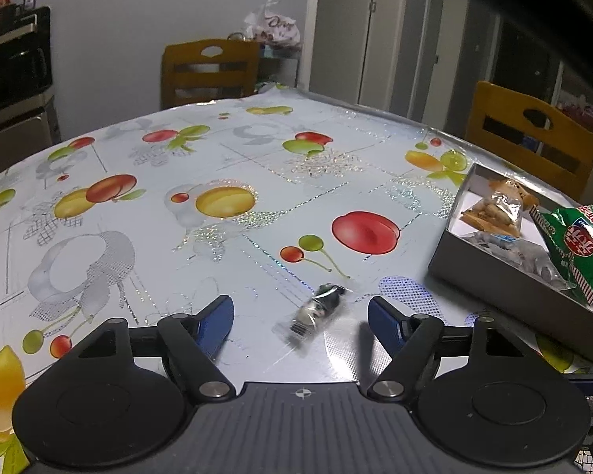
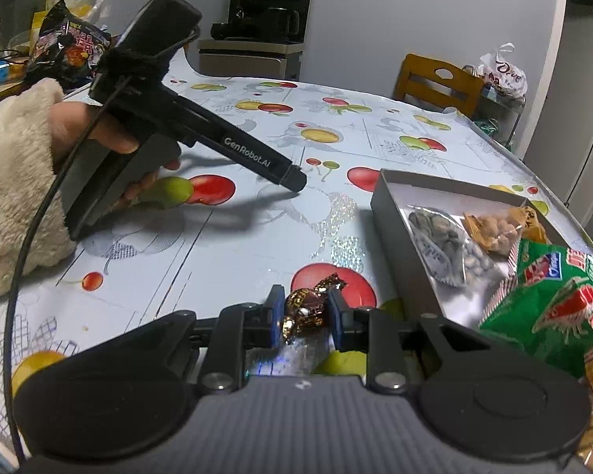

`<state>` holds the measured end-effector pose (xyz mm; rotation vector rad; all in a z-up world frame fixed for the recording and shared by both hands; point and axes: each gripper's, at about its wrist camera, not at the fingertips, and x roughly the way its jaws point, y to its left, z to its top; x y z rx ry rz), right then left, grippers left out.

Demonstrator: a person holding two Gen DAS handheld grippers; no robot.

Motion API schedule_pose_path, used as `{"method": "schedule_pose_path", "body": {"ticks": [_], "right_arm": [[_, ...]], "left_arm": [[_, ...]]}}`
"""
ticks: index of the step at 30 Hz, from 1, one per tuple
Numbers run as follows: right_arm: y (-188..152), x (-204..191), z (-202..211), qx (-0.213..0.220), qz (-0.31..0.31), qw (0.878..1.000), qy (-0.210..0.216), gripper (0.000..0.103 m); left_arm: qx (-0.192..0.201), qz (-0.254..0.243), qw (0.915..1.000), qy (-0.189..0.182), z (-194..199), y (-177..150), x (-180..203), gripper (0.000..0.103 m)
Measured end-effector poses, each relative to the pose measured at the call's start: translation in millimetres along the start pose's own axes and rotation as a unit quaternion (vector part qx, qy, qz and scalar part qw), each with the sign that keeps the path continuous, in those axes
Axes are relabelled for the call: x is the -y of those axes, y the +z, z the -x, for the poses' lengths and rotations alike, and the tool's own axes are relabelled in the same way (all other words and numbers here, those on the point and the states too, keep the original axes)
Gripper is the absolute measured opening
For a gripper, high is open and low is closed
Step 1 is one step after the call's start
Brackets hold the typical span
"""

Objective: Organize snacks
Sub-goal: 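Grasp the gold-wrapped candy with right tool while left tool grasps clear-wrapped candy, then lift both candies and carry them over the grey box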

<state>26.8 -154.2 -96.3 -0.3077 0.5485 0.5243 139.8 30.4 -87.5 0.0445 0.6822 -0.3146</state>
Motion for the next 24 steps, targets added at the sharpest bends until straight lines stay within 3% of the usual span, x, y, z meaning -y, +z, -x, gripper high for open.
{"method": "schedule_pose_path", "body": {"ticks": [4, 7, 10, 18, 21, 24], "right_arm": [[0, 0, 3, 0.0, -0.003, 1.0, 0.003, 0.023], [-2, 0, 4, 0.002, -0.006, 1.0, 0.006, 0.023], [-5, 1, 9, 0.002, -0.014, 1.0, 0.01, 0.023], [-17, -1, 24, 0.008, -0.009, 0.999, 0.034, 0.023], [-21, 0, 28, 0.01, -0.005, 0.999, 0.04, 0.023], [-24, 3, 34, 0.011, 0.004, 0.999, 0.045, 0.023]], "left_arm": [[0.011, -0.018, 0.9996, -0.018, -1, -1, 8, 0.06], [0.008, -0.034, 0.9994, -0.005, -3, -1, 17, 0.048], [0.01, -0.035, 0.9993, -0.006, -2, -1, 19, 0.022], [0.01, -0.05, 0.9987, 0.003, 11, -11, 38, 0.019], [0.006, -0.055, 0.9983, 0.017, 24, -22, 50, 0.019], [-0.012, -0.049, 0.9987, 0.005, 47, -34, 62, 0.019]]}}
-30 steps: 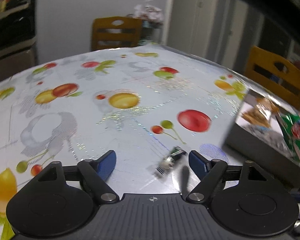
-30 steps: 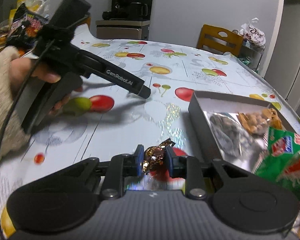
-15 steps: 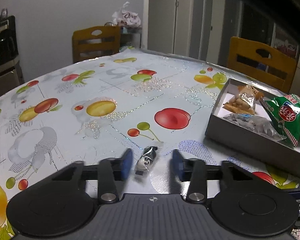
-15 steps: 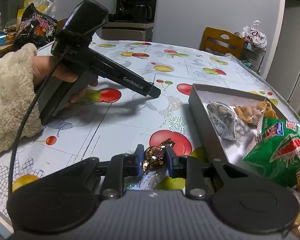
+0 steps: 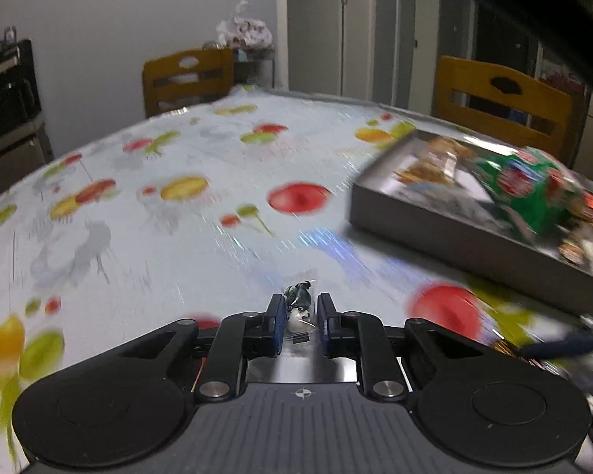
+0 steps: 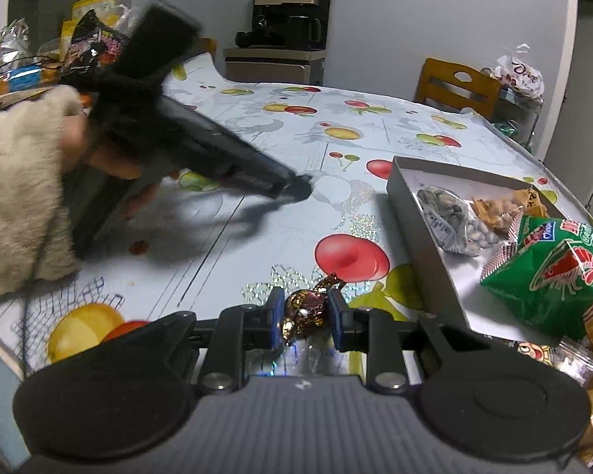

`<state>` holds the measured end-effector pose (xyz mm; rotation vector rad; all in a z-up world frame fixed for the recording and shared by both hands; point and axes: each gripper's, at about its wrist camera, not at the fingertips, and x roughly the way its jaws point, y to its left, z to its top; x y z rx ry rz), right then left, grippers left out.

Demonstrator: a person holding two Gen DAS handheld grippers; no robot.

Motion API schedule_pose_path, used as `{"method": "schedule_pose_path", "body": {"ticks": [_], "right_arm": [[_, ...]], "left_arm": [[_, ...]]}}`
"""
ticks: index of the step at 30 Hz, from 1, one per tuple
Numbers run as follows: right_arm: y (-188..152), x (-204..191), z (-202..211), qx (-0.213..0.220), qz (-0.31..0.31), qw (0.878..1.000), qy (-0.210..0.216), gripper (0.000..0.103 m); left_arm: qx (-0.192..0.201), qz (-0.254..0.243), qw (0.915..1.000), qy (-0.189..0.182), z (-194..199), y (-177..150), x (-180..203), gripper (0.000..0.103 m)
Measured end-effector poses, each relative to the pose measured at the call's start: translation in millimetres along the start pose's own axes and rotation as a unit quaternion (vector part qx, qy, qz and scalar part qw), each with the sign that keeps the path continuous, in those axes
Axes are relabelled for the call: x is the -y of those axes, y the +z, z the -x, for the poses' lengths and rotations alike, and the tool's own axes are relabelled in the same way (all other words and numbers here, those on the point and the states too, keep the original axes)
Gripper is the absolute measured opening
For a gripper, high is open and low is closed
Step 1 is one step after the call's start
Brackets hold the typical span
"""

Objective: Organize snacks
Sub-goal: 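Lift both candies and carry them over the grey box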

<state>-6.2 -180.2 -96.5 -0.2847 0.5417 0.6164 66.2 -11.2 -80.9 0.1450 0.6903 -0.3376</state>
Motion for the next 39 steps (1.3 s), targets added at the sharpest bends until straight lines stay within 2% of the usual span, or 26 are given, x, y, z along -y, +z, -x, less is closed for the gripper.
{"method": "schedule_pose_path", "body": {"ticks": [4, 10, 15, 17, 19, 20, 21, 23, 32, 34, 36, 37, 39], "right_arm": [[-6, 2, 8, 0.003, 0.012, 1.0, -0.001, 0.023], [-13, 10, 20, 0.012, 0.018, 1.0, -0.004, 0.023], [-19, 18, 22, 0.008, 0.004, 1.0, 0.009, 0.023], [-20, 18, 24, 0.01, 0.008, 1.0, 0.012, 0.025], [-20, 17, 27, 0.013, 0.01, 1.0, 0.01, 0.036], [-21, 18, 28, 0.014, 0.009, 1.0, 0.011, 0.048], [-22, 19, 30, 0.016, 0.008, 1.0, 0.013, 0.056], [-24, 18, 32, 0.014, 0.006, 1.0, 0.013, 0.056], [-25, 17, 29, 0.004, 0.002, 1.0, 0.015, 0.056], [-24, 16, 27, 0.004, 0.002, 1.0, 0.01, 0.054], [-22, 16, 25, 0.005, 0.0, 1.0, 0.003, 0.049], [-21, 17, 24, 0.004, -0.002, 1.0, 0.0, 0.046], [-20, 19, 23, 0.003, -0.006, 1.0, -0.004, 0.041]], "left_arm": [[-0.019, 0.004, 0.9998, -0.004, 28, -18, 19, 0.019], [-0.032, 0.049, 0.9983, -0.003, 63, -41, 44, 0.019], [-0.021, 0.032, 0.9988, 0.032, 68, -47, 70, 0.02], [-0.019, 0.034, 0.9986, 0.035, 66, -47, 74, 0.021], [-0.019, 0.036, 0.9986, 0.034, 65, -45, 77, 0.028], [-0.019, 0.038, 0.9986, 0.031, 65, -45, 78, 0.035], [-0.019, 0.038, 0.9988, 0.026, 64, -45, 80, 0.043], [-0.019, 0.033, 0.999, 0.023, 64, -46, 85, 0.049], [-0.015, 0.047, 0.9982, 0.034, 67, -49, 83, 0.049], [-0.013, 0.051, 0.9979, 0.038, 67, -49, 80, 0.043], [-0.013, 0.053, 0.9977, 0.041, 68, -49, 77, 0.029], [-0.013, 0.055, 0.9975, 0.041, 68, -48, 75, 0.025], [-0.014, 0.058, 0.9973, 0.041, 68, -48, 73, 0.021]]}}
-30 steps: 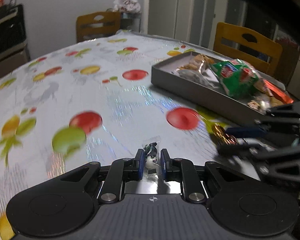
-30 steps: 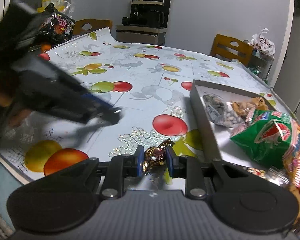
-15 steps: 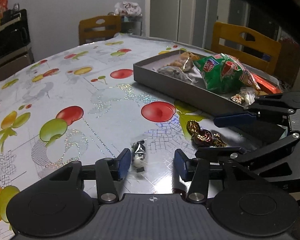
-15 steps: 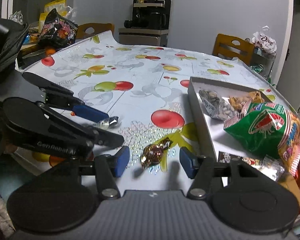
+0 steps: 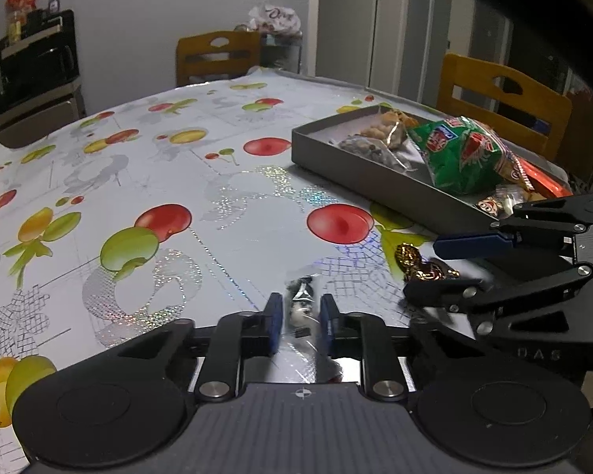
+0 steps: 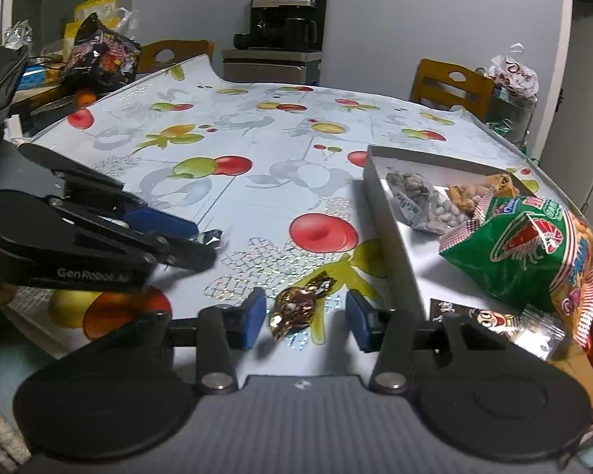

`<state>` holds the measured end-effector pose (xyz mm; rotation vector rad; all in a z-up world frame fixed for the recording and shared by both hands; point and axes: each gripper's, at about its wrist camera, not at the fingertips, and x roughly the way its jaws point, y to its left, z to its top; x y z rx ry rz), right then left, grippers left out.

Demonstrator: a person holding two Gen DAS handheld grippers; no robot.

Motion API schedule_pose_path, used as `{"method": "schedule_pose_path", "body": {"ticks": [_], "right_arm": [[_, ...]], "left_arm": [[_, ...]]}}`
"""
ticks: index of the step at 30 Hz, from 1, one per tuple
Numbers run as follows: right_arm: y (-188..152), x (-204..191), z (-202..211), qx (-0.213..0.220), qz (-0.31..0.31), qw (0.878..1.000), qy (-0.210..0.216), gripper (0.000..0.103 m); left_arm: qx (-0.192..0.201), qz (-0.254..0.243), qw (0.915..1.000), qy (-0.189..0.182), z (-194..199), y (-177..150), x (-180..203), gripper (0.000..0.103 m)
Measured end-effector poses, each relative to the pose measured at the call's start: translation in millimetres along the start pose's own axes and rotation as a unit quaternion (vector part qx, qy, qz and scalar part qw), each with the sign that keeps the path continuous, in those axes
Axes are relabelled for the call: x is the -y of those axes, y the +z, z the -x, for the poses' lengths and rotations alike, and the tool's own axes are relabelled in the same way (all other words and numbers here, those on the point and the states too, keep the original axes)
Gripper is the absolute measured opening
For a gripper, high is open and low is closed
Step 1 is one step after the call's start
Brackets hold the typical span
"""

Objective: Organize snacks
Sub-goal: 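Lift both candies and carry them over the grey box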

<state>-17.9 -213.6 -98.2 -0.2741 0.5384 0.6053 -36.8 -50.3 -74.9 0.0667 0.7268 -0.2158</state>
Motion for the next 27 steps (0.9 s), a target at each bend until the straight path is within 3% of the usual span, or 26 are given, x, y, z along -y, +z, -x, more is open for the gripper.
{"method": "schedule_pose_path", "body": {"ticks": [14, 23, 27], "right_arm": [[2, -11, 1, -0.018, 0.018, 1.0, -0.002, 0.04], [6, -13, -4, -0.023, 0.003, 1.0, 0.005, 0.023], [6, -13, -4, -0.021, 0.002, 1.0, 0.003, 0.023]], "left_arm": [[0.005, -0.005, 1.0, 0.001, -1, -1, 1, 0.021], [0.009, -0.003, 0.9999, -0.004, 0, -2, -1, 0.021], [0.01, -0.004, 0.9999, -0.006, 0, -3, -1, 0.021]]}}
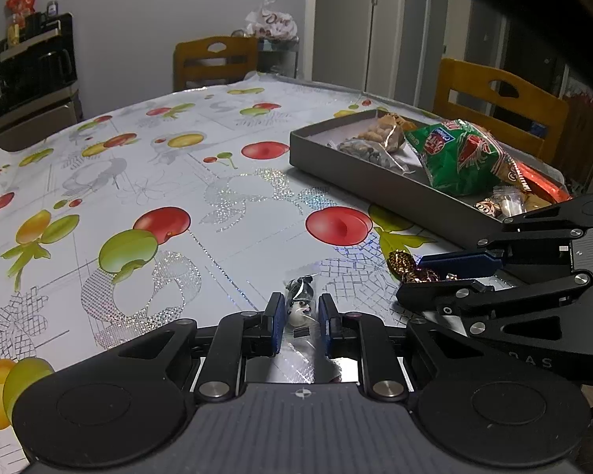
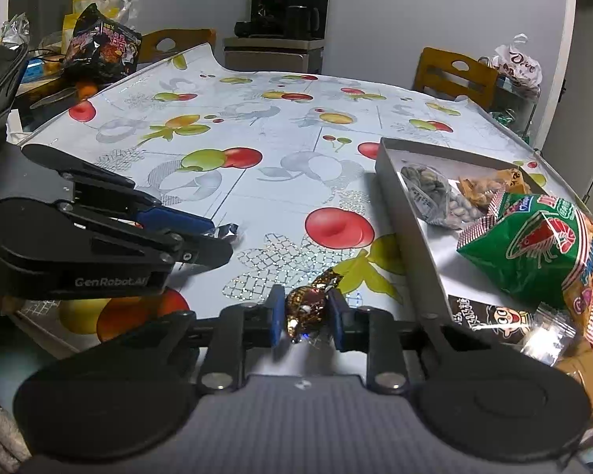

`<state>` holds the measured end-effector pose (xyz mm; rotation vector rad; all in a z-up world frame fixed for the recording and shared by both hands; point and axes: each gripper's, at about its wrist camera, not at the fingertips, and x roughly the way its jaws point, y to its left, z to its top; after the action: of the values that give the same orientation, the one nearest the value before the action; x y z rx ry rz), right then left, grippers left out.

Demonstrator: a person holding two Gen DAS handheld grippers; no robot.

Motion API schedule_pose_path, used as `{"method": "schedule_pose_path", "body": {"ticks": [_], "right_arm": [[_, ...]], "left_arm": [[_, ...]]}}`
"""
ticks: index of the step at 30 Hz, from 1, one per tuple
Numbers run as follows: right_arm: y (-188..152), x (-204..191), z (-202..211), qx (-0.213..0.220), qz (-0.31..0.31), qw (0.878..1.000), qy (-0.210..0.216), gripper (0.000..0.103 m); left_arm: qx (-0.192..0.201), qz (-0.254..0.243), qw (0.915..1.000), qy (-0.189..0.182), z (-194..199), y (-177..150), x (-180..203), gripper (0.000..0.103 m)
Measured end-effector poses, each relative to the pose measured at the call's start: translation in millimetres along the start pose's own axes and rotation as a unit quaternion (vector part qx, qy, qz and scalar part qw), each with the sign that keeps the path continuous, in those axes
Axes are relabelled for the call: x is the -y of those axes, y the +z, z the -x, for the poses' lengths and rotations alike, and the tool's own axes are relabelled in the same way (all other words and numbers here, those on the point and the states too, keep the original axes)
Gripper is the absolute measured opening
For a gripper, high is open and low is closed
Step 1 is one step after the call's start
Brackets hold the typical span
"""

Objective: Organize snacks
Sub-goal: 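Lift both candies and carry them over the grey box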

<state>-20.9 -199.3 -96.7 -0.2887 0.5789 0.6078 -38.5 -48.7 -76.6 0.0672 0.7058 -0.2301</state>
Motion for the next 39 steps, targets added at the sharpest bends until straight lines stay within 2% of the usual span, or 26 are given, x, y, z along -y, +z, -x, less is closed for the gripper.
{"method": "schedule_pose_path", "body": {"ticks": [7, 13, 23, 33, 39], "right_arm": [[3, -5, 0, 0.003, 0.009, 1.0, 0.015, 0.023], [8, -12, 4, 0.02, 0.03, 0.999, 0.028, 0.023], [28, 2, 26, 0.071, 0.025, 0.996, 0.036, 0.023], [34, 28, 55, 0.102, 0.017, 0.994, 0.031, 0.023], [26, 49, 74, 0.107, 0.01, 0.994, 0.013, 0.023]], "left_arm": [[0.0, -0.001, 1.0, 0.003, 0, 0, 0, 0.019], [0.008, 0.001, 0.9998, 0.019, 6, 4, -4, 0.019], [0.046, -0.006, 0.998, 0.043, 20, 35, -6, 0.019], [0.067, -0.025, 0.9972, 0.024, 18, 61, 12, 0.019], [0.071, -0.038, 0.9967, -0.012, 12, 77, 33, 0.019]]}}
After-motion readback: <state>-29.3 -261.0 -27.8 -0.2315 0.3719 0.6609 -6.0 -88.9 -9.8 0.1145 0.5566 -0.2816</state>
